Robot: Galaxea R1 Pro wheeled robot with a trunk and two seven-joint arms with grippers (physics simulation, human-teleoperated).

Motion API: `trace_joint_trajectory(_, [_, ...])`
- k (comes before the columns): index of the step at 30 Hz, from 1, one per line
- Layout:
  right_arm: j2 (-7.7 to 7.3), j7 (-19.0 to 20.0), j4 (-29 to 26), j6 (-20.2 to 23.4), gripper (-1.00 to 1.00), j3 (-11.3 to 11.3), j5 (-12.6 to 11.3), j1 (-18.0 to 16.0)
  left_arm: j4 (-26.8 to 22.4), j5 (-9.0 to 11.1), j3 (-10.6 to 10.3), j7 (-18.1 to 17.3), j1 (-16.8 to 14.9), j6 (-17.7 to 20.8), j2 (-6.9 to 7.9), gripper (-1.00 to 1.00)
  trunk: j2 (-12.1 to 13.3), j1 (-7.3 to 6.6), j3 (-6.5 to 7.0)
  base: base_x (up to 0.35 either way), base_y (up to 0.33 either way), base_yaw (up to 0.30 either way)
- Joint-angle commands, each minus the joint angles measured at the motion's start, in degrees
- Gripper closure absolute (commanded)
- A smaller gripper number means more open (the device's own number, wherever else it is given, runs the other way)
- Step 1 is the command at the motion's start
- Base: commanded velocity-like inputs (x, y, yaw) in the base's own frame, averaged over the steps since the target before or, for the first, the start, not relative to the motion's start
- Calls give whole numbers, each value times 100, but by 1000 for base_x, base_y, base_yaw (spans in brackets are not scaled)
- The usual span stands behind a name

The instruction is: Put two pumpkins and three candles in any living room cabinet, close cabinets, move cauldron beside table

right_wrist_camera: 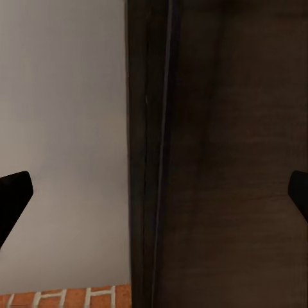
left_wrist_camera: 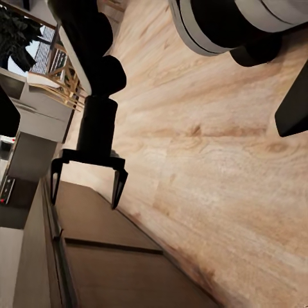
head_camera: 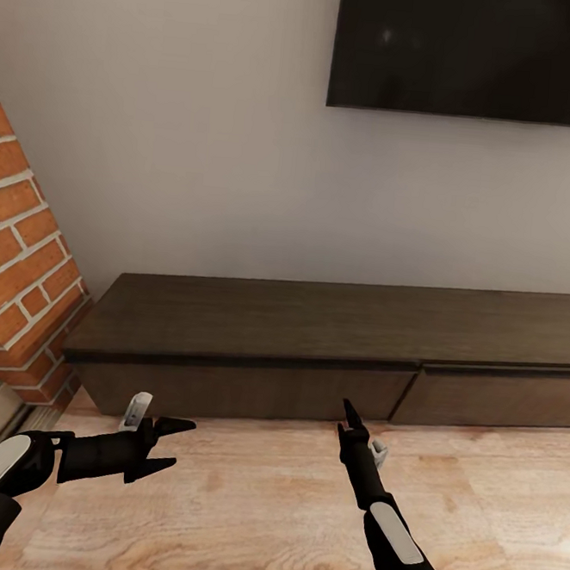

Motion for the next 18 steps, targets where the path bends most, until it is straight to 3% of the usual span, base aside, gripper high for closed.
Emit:
trace_joint_trajectory(1, [-2, 31, 7, 20, -100, 13, -58, -3, -3, 60, -13, 56, -3, -2, 3, -100, -2, 1, -4, 212, 0, 0])
trace_joint_trajectory(13, [-18, 47, 39, 30, -100, 14, -55, -3, 5, 59, -50, 56, -3, -2, 2, -100, -2, 1, -4, 120, 0, 0])
trace_joint_trajectory(18, [-31, 47, 35, 29, -100, 14, -55, -3, 9, 60, -51, 56, -3, -2, -71, -100, -2, 1, -4, 129, 0, 0])
